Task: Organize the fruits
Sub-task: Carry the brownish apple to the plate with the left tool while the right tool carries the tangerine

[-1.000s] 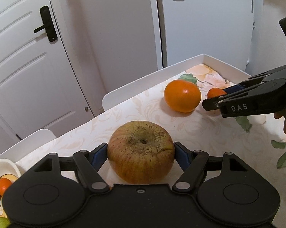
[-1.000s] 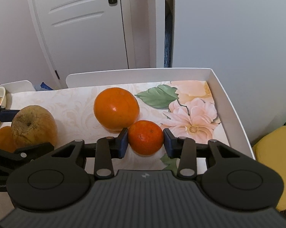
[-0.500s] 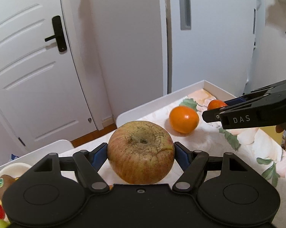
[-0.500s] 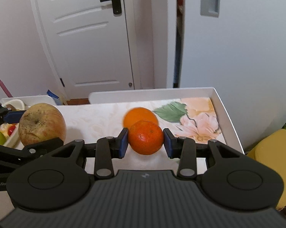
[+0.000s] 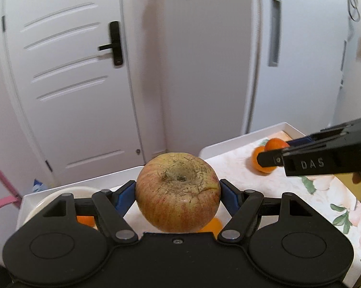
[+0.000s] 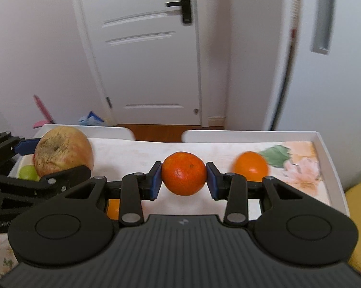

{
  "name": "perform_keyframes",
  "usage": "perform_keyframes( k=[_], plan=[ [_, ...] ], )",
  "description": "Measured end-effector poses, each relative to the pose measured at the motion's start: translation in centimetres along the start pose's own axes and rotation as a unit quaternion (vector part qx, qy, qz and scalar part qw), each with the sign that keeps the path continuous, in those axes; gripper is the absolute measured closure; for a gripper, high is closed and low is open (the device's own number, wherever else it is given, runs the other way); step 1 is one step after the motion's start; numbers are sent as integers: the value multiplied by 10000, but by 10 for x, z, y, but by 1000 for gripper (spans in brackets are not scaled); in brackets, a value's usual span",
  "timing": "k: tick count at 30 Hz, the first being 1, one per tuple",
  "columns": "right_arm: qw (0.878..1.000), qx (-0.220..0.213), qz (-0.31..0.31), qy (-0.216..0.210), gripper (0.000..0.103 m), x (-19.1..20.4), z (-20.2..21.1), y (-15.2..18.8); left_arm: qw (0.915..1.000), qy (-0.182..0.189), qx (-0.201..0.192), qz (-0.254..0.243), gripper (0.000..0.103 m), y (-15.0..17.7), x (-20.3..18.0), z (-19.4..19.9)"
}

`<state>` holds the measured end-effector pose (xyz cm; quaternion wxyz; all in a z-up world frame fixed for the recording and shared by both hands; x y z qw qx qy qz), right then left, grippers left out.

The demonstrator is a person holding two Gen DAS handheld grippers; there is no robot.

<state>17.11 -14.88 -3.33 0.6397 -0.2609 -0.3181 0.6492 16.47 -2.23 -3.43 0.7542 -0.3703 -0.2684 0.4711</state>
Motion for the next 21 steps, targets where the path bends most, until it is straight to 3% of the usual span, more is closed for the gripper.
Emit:
perform_keyframes(
  k=[14, 21],
  plan=[
    [9942, 282, 613, -837, 50, 111, -54, -6, 9940, -891, 163, 607, 26, 37, 108, 25],
    [9921, 334, 688, -994, 50, 140, -81, -10, 9931, -992, 249, 574, 26, 46, 139, 11]
  ],
)
Point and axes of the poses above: each gripper's, at about its wrist camera, not at the fingertips, and z roughly against the way its jaws point, x to its left, y to its underside, the point moved 1 cm from there along -z, roughly the way its jaws point
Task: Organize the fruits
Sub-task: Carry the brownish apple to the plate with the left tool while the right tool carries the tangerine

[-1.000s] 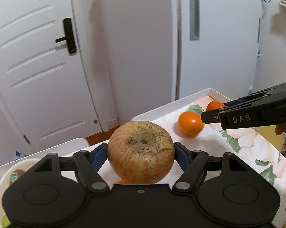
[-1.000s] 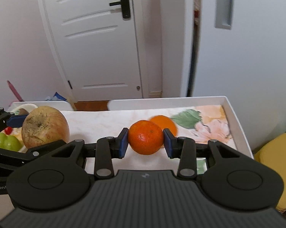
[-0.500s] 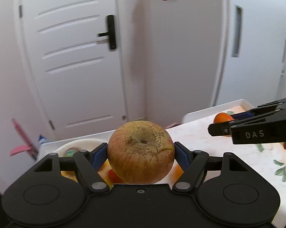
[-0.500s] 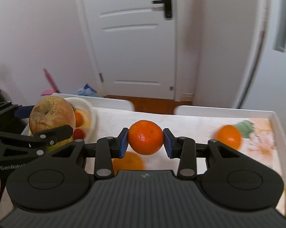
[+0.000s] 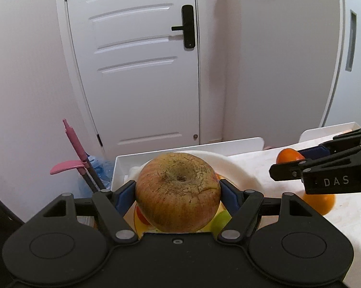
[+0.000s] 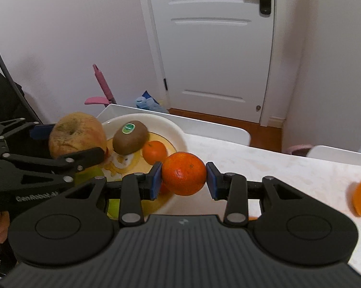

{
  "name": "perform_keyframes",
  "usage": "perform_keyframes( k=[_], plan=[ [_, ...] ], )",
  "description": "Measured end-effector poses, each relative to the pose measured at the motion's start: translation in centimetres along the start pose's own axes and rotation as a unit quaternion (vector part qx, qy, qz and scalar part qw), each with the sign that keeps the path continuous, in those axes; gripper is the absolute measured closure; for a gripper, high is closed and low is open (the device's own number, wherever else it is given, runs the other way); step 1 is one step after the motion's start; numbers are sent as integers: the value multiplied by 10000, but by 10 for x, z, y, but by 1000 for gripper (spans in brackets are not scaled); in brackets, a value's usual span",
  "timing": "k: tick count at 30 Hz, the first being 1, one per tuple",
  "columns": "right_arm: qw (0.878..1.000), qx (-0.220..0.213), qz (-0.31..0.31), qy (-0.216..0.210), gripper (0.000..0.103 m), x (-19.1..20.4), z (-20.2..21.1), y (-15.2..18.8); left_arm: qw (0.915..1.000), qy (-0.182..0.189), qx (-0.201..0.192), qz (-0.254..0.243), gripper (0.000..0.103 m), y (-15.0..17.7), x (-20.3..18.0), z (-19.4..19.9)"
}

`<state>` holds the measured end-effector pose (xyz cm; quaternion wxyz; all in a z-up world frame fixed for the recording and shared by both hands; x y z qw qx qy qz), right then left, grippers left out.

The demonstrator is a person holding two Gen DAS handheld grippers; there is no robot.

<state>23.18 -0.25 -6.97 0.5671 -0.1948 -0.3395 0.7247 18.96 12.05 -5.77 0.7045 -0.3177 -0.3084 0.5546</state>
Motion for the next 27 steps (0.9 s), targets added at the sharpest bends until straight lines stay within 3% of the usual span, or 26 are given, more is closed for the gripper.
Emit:
perform_keyframes(
  k=[16, 27],
  plan=[
    [9989, -75, -414, 224, 50, -9, -14, -4, 9984, 431, -92, -363, 25, -4, -1, -35],
    [9986, -57, -469, 242, 50, -14, -16, -3, 9980, 488, 57, -404, 25, -4, 1, -48]
  ],
)
Point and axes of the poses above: each gripper's, at about its wrist camera, not at the fingertips, and z roughly against the way its jaws point, x to its left, y to its underside, the point moved 1 cm from there along -z, roughly the way its jaws point
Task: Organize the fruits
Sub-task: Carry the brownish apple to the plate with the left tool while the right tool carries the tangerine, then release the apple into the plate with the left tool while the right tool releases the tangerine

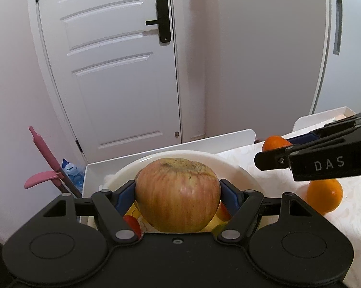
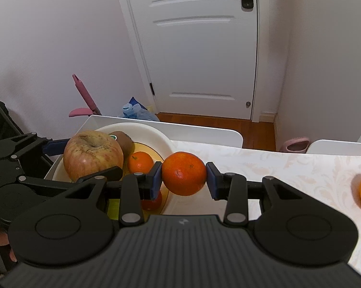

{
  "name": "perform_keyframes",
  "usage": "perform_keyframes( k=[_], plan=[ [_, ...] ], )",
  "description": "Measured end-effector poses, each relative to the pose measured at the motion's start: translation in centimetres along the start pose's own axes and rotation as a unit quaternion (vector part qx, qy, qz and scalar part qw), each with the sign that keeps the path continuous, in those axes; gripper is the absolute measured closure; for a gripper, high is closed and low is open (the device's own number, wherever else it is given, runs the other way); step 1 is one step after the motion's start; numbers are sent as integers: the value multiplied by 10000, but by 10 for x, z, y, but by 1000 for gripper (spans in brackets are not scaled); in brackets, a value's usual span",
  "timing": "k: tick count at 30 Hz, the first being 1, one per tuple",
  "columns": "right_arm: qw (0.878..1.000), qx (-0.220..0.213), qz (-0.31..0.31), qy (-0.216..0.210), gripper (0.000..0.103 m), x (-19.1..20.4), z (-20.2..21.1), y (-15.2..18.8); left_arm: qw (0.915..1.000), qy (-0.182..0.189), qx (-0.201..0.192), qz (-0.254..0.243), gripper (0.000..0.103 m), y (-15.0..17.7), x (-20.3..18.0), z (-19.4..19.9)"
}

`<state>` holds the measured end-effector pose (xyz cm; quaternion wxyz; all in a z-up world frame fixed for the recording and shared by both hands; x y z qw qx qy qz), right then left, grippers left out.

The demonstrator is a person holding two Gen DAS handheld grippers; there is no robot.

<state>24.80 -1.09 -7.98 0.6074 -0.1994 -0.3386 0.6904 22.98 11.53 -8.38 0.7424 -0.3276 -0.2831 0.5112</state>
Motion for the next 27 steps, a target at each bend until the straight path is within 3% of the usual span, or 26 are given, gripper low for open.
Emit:
perform_keyframes(
  k=[4, 6, 16, 27],
  plan=[
    [10000, 5, 8, -26, 50, 0, 0, -1, 10000, -43, 13, -30, 21, 0, -1, 1],
    [10000, 2, 15, -52, 50, 0, 0, -2, 9999, -44, -159, -2, 3, -2, 1, 10],
    [9990, 58, 250, -354, 50, 7, -1, -12, 9993, -219, -149, 245, 2, 8, 4, 47],
    [9966, 244, 490, -624, 50, 16, -34, -1, 9979, -354, 49, 533, 2, 35, 4, 68]
  ],
)
Point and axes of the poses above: each gripper's, at about its wrist camera, not at the fingertips, and z roughly against the way its jaws point, x to its left, y to its underside, the point moved 1 cm from there along -z, roughly the way its jaws point
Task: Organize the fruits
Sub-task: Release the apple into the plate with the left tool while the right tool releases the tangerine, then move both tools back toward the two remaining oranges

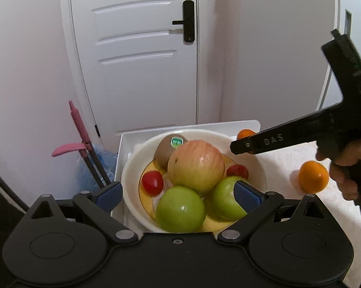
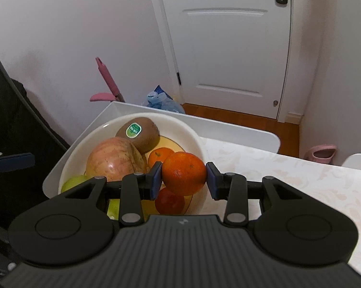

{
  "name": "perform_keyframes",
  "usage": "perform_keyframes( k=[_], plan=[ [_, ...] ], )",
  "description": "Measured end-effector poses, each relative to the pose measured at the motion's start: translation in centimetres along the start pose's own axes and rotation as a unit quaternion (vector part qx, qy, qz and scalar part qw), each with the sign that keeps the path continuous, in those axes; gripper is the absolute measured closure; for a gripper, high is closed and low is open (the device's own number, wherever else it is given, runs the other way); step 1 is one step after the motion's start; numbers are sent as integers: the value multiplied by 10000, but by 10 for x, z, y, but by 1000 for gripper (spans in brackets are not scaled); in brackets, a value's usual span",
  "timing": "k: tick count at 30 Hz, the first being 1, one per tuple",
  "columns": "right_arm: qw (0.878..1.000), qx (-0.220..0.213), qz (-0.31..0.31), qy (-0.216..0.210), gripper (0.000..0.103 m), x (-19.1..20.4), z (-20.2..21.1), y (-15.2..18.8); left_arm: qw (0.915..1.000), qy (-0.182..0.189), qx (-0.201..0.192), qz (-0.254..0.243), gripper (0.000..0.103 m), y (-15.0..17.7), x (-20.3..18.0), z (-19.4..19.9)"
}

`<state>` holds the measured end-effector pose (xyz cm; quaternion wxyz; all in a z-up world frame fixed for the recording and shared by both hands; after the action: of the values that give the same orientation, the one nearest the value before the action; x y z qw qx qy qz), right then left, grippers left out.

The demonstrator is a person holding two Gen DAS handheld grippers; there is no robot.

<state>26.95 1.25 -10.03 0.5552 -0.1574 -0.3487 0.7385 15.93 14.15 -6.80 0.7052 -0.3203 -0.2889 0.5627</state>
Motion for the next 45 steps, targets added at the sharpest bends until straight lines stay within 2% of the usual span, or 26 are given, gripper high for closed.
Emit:
perform_keyframes(
  k=[3, 4, 5, 7, 9, 21, 28, 33, 40, 45],
  plan=[
    [10000, -63, -22, -70, 48, 1, -2, 2, 10000, -20, 41, -3, 2, 5, 1, 1],
    [9999, -121, -52, -97, 37, 0, 0, 2, 10000, -30, 47, -6, 2, 6, 1, 1],
    [9998, -156, -99, -106, 23, 0, 2, 2, 10000, -44, 43, -8, 2, 7, 2, 2],
    [9995, -263, -196, -32, 11, -1, 9, 3, 10000, -57, 27, -5, 2, 7, 3, 4],
    [9989, -350, -322, -13, 6, -3, 18, 3, 10000, -68, 5, 14, 2, 8, 4, 7],
    [9966, -609, -491, 270, 5, -2, 87, 27, 9998, -164, -73, 1, 2, 20, -2, 41],
    [9963, -700, -414, 279, 5, -12, 128, 51, 9985, -521, -136, 97, 2, 34, -18, 75],
    [9965, -753, -291, 217, 5, -32, 154, 67, 9956, -877, -119, 294, 2, 47, -41, 96],
    [9961, -831, -185, 240, 5, -74, 184, 86, 9928, -1122, -81, 422, 2, 57, -86, 112],
    [9957, -846, -168, 329, 3, -111, 199, 98, 9933, -1017, -183, 519, 2, 52, -126, 109]
  ],
)
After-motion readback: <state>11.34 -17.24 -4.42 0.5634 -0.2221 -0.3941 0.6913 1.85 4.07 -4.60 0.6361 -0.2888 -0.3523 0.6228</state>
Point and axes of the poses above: each gripper's, at about its wrist camera, not at the fingertips, and z roughly against the way its jaws point, x to its left, y to its underside, the point moved 1 cm from there along -z, roughly the way its jaws point
